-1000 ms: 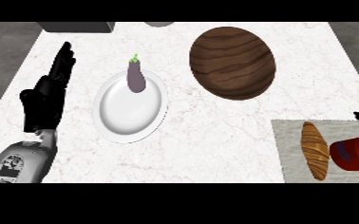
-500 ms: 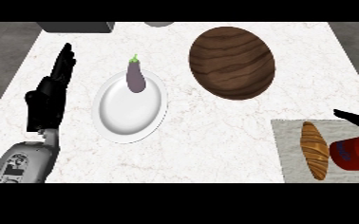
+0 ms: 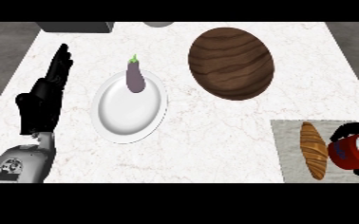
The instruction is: Pick the can from the placemat and place it in the bowl
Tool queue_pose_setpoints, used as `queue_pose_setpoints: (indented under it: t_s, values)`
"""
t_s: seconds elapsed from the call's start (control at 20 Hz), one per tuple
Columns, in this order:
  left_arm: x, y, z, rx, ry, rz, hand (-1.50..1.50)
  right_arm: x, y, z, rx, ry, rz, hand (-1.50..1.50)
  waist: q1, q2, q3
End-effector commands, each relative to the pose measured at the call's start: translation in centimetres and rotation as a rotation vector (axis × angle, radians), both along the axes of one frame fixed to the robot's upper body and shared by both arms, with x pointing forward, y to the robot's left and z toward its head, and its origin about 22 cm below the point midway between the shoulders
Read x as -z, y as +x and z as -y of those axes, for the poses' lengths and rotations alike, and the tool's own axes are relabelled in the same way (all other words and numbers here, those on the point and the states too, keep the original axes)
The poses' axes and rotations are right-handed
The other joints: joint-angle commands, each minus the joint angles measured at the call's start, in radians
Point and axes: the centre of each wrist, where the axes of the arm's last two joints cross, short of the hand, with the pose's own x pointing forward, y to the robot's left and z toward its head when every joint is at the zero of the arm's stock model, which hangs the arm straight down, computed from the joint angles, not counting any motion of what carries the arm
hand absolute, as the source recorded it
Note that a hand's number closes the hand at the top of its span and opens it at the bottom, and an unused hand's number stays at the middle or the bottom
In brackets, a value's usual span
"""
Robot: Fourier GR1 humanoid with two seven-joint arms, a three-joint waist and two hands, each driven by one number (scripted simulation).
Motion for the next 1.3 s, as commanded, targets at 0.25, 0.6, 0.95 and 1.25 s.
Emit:
queue_pose_setpoints:
  t_s: [0.25, 0.6, 0.95, 1.25]
  values:
    - [0.6, -0.2, -0.8, -0.008, -0.004, -0.016, 0.0, 1.9, 0.2, -1.8, -0.045, 0.077, 0.039, 1.5, -0.004, 0.002, 0.01]
    - [0.1, 0.8, 0.3, 0.042, 0.001, -0.006, 0.0, 6.6, 5.1, -18.8, -0.089, 0.159, 0.085, 1.5, 0.044, -0.002, 0.002]
    - [0.4, 0.9, 1.0, 0.064, 0.008, -0.016, 0.0, 4.9, 7.0, -31.9, -0.083, 0.217, 0.135, 1.5, 0.068, -0.016, -0.002]
    - [0.7, 1.0, 0.9, 0.066, 0.0, -0.031, 0.0, 0.6, 7.0, -38.4, 0.144, 0.38, 0.289, 1.5, 0.068, -0.02, 0.008]
